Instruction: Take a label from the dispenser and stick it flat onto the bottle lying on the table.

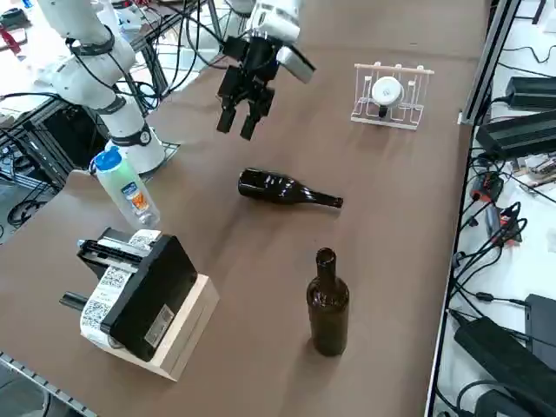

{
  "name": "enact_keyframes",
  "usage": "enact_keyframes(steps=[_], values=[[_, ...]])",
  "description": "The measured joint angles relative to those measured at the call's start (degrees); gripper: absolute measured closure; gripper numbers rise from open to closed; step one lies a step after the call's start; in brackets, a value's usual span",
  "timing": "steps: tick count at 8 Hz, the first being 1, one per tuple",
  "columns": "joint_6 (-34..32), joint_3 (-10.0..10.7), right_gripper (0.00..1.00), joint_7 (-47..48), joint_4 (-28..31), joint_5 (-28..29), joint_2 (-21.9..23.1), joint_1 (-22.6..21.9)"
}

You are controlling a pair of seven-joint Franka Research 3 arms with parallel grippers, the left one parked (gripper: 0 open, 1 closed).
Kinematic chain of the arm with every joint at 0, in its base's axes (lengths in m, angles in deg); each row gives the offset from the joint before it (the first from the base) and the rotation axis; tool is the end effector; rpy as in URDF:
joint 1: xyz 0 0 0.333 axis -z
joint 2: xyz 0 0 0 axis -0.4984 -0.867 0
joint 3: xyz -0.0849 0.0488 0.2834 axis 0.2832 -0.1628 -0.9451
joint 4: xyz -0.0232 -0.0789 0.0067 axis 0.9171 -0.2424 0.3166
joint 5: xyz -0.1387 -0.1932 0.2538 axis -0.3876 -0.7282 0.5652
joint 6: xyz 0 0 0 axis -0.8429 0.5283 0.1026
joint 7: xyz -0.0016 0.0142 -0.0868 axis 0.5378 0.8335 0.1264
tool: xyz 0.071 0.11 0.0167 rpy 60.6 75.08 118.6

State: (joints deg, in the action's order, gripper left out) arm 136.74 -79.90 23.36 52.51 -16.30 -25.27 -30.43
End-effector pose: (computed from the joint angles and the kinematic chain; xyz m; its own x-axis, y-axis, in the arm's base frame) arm 0.5074 -0.0485 0.4199 0.9750 -0.2210 -0.0222 -0.1298 -0.6479 0.7506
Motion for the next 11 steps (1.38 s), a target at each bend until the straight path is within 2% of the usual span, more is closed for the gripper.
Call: enact_keyframes(steps=[2, 4, 8, 11], values=[[0.07, 0.04, 0.00, 11.17, 5.05, -8.70, -2.00, 0.06], [0.06, 0.60, 0.00, 17.26, 10.15, -16.24, -3.15, 0.36], [-0.11, 1.29, 0.00, 18.26, 19.42, -28.36, -3.29, 3.00], [-0.11, 1.37, 0.02, 18.87, 23.37, -36.36, -3.85, 6.77]])
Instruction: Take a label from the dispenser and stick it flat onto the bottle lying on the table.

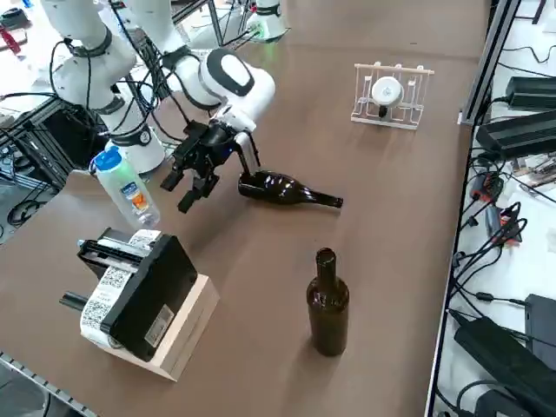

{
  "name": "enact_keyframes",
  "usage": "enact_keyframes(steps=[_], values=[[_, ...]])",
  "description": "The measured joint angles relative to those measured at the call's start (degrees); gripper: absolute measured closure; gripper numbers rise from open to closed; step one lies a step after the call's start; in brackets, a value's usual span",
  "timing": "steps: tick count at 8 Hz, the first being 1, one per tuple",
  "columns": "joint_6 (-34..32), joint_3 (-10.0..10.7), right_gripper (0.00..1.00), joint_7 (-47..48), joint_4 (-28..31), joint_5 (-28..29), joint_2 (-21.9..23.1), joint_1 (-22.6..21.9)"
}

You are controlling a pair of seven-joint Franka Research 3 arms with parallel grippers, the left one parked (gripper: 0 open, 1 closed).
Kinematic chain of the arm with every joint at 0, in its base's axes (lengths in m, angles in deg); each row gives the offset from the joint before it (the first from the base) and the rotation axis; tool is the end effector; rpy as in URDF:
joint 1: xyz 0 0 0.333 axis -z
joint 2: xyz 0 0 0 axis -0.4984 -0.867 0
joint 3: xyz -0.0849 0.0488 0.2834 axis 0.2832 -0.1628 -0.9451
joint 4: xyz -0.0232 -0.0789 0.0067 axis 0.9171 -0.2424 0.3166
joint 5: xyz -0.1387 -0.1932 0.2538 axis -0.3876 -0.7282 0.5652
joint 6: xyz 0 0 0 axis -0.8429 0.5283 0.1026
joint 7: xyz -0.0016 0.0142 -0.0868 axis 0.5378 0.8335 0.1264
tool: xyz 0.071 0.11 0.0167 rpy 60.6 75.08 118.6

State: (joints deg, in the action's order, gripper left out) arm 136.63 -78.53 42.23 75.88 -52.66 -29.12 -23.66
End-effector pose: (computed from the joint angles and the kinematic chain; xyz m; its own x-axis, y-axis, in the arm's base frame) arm 0.4339 -0.1494 0.2973 0.9908 -0.1069 -0.0832 0.0653 -0.1609 0.9848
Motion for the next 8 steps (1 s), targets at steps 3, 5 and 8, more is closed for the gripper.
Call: enact_keyframes(steps=[3, 5, 8], values=[[0.01, 0.02, 0.07, 4.48, 0.60, -4.89, -3.31, 1.85], [-0.69, 0.02, 0.18, 4.97, 0.60, -6.50, -4.22, 2.79], [-1.21, 0.03, 0.37, 4.97, 0.60, -7.56, -4.35, 3.70]])
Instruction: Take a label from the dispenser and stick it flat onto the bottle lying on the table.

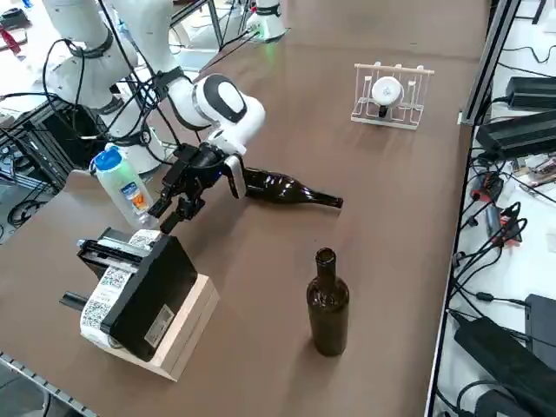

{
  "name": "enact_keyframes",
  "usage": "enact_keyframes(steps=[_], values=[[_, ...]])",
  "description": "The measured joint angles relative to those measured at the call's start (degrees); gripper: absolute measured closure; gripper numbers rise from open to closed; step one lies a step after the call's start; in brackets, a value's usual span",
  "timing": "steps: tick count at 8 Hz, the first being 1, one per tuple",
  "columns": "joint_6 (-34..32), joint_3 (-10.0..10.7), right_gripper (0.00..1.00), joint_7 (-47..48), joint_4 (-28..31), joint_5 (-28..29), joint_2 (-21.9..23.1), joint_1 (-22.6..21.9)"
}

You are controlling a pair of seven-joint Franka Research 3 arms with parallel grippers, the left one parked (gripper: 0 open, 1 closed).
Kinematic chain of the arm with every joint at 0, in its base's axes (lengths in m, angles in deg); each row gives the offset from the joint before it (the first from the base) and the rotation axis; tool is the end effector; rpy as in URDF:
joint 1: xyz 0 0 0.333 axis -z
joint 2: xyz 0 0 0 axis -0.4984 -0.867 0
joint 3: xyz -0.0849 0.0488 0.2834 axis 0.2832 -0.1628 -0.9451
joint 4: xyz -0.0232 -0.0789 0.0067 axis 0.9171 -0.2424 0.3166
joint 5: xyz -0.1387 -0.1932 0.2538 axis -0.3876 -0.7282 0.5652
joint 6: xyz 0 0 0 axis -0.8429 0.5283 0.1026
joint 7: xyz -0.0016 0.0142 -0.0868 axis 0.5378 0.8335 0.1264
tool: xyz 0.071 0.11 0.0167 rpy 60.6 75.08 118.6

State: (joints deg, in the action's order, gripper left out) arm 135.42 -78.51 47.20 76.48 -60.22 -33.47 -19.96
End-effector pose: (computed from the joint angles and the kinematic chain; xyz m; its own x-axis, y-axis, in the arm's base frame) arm 0.4280 -0.1809 0.2711 0.9925 -0.0898 -0.0829 0.0765 -0.0725 0.9944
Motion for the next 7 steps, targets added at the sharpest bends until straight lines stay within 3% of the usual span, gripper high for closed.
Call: enact_keyframes(steps=[4, 7], values=[[-0.03, 0.01, 0.44, 0.00, -0.01, -2.46, -0.73, 1.84], [-0.03, 0.00, 0.54, 0.00, -0.03, -2.52, -0.84, 1.94]])
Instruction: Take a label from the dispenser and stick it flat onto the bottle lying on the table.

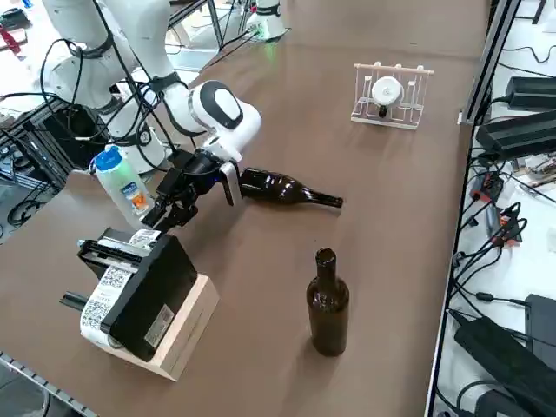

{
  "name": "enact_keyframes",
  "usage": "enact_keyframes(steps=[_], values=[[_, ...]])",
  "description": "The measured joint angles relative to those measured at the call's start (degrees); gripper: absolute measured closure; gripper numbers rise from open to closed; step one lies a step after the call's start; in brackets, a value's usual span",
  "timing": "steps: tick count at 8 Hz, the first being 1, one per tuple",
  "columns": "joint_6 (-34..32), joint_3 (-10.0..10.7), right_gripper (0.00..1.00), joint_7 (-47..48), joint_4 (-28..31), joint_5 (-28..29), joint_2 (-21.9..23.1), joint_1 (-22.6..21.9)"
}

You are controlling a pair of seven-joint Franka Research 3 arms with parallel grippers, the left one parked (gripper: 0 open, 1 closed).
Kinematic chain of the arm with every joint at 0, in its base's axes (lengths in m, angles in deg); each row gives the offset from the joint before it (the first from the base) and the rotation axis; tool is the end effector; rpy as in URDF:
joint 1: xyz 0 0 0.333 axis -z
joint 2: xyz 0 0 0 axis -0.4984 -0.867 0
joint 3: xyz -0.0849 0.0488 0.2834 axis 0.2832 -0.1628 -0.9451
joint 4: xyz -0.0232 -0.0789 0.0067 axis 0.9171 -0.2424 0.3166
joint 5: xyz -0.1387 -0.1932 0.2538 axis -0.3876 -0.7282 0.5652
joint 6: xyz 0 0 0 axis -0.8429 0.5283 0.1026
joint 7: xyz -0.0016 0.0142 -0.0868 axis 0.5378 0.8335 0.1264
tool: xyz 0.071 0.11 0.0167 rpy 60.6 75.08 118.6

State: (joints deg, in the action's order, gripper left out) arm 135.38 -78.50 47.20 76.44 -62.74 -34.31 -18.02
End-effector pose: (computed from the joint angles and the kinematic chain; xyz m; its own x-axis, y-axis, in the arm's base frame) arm 0.4256 -0.1959 0.2676 0.9913 -0.0881 -0.0975 0.0932 -0.0523 0.9943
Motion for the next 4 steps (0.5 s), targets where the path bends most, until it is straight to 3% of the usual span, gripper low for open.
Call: enact_keyframes(steps=[4], values=[[-0.01, 0.00, 0.66, 0.00, -0.01, -0.01, 0.00, 0.01]])
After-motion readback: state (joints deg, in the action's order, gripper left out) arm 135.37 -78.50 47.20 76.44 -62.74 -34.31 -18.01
